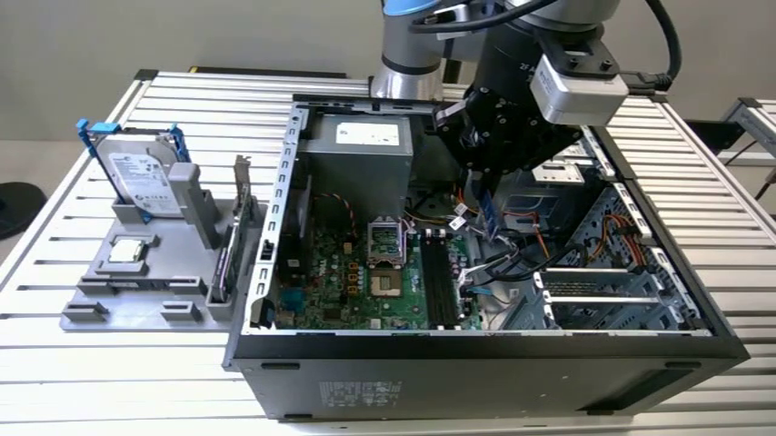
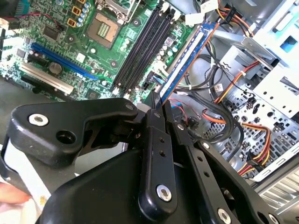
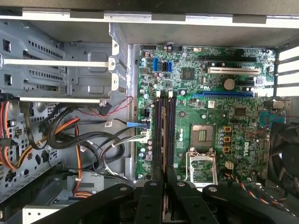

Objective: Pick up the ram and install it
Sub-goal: 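Insert the ram into the slot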

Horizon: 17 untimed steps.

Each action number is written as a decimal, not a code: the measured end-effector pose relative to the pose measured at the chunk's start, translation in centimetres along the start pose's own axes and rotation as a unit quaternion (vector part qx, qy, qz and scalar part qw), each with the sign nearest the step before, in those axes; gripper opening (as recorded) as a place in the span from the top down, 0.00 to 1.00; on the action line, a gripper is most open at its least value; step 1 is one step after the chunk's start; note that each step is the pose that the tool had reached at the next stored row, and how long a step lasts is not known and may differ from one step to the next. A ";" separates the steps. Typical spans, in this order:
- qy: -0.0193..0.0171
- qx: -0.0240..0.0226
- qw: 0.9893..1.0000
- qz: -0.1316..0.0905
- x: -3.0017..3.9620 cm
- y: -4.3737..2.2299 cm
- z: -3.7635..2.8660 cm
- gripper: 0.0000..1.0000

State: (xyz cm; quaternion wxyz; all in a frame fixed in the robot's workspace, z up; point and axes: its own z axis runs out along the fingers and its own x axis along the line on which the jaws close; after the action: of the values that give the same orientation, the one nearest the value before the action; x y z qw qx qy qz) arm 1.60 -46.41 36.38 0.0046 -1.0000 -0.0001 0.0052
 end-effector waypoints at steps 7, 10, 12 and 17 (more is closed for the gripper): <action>0.000 0.000 1.000 0.000 0.00 -0.02 0.00 1.00; 0.000 0.001 1.000 0.000 0.00 -0.02 0.00 1.00; 0.000 0.001 1.000 0.000 0.00 -0.03 0.00 1.00; 0.000 0.002 1.000 0.000 0.00 -0.02 0.06 1.00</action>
State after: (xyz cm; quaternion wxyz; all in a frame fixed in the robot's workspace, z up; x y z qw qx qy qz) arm 1.61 -46.39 36.31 0.0061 -1.0000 -0.0001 0.0052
